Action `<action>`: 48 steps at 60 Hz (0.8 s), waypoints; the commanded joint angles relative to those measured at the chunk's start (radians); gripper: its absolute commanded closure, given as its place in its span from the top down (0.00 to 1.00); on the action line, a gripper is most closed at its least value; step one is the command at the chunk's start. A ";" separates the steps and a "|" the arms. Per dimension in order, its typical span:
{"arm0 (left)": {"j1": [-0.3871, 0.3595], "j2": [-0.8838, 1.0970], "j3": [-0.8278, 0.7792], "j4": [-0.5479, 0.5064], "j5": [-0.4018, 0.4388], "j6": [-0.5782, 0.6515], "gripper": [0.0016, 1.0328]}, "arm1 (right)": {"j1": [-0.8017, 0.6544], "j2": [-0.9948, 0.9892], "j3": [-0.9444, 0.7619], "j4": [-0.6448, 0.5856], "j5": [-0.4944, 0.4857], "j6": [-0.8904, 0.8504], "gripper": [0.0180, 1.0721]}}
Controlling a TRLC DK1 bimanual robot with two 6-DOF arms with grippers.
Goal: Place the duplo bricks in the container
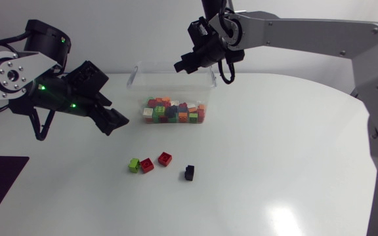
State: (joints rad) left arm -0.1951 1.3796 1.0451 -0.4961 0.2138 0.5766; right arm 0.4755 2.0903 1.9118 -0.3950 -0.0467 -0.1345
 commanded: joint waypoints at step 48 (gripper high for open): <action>-0.043 0.222 -0.066 -0.147 0.067 0.709 0.93 | -0.048 -0.323 -0.425 0.048 -0.036 -0.094 0.96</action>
State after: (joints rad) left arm -0.2165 1.5330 0.9562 -0.6048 0.2729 1.2114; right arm 0.4244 1.8366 1.5818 -0.3588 -0.0635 -0.1890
